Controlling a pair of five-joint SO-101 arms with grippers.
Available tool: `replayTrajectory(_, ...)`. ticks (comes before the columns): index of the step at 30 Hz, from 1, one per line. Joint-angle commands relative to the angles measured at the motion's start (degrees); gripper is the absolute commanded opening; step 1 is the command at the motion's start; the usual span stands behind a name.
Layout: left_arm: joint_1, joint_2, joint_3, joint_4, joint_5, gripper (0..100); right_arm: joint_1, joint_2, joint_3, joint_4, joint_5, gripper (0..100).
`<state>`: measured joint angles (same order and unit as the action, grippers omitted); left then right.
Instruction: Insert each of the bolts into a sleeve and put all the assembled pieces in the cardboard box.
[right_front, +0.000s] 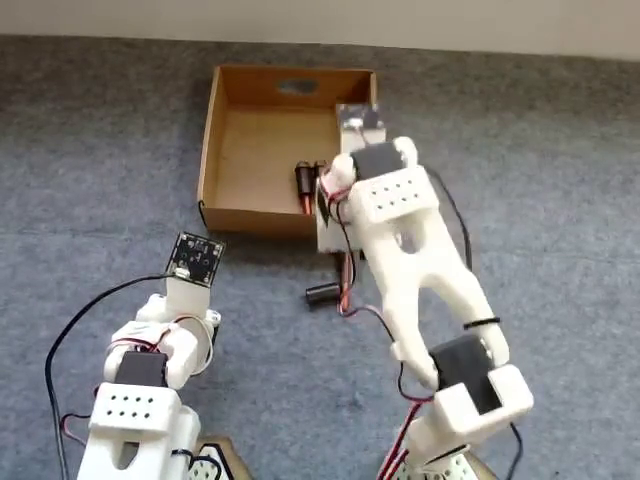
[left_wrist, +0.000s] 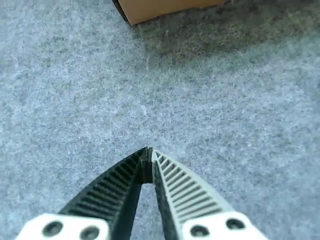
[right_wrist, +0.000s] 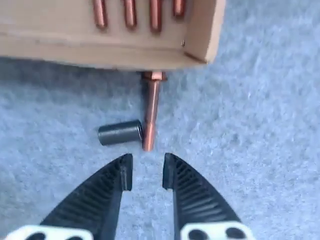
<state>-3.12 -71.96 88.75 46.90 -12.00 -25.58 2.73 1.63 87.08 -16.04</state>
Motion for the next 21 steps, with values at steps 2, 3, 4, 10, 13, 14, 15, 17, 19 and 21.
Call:
replayTrajectory(2, 0.40, -0.48, -0.40, -1.05, -0.53, 2, -2.51, -5.32, 13.85, -10.07, -2.99, 10.2)
replayTrajectory(3, 0.40, -0.48, -0.40, -1.05, -0.53, 2, -3.12, -5.23, 14.90, -11.56, -3.43, 10.2)
replayTrajectory(4, 0.40, -0.48, -0.40, -1.05, -0.53, 2, -3.65, -4.97, 15.69, -13.14, -3.52, 10.2)
replayTrajectory(10, 0.40, -0.48, -0.40, -1.05, -0.53, 2, -8.04, 1.27, 16.31, -19.56, -3.78, 10.3)
replayTrajectory(13, 0.40, -0.48, -0.40, -1.05, -0.53, 2, -9.10, 5.41, 15.25, -21.23, -3.87, 10.3)
replayTrajectory(14, 0.40, -0.48, -0.40, -1.05, -0.53, 2, -9.10, 6.73, 14.55, -21.23, -3.87, 10.3)
replayTrajectory(15, 0.48, -0.48, -0.40, -1.05, -0.53, 2, -8.92, 7.96, 13.67, -21.14, -3.87, 10.3)
replayTrajectory(17, 0.48, -0.48, -0.40, -1.05, -0.53, 2, -8.92, 9.89, 12.09, -20.79, -3.87, 10.3)
replayTrajectory(19, 0.48, -0.48, -0.40, -1.05, -0.53, 2, -9.19, 10.95, 11.21, -20.70, -3.87, 10.3)
replayTrajectory(21, 0.48, -0.48, -0.40, -1.05, -0.53, 2, -9.80, 11.30, 11.12, -20.62, -3.87, 10.3)
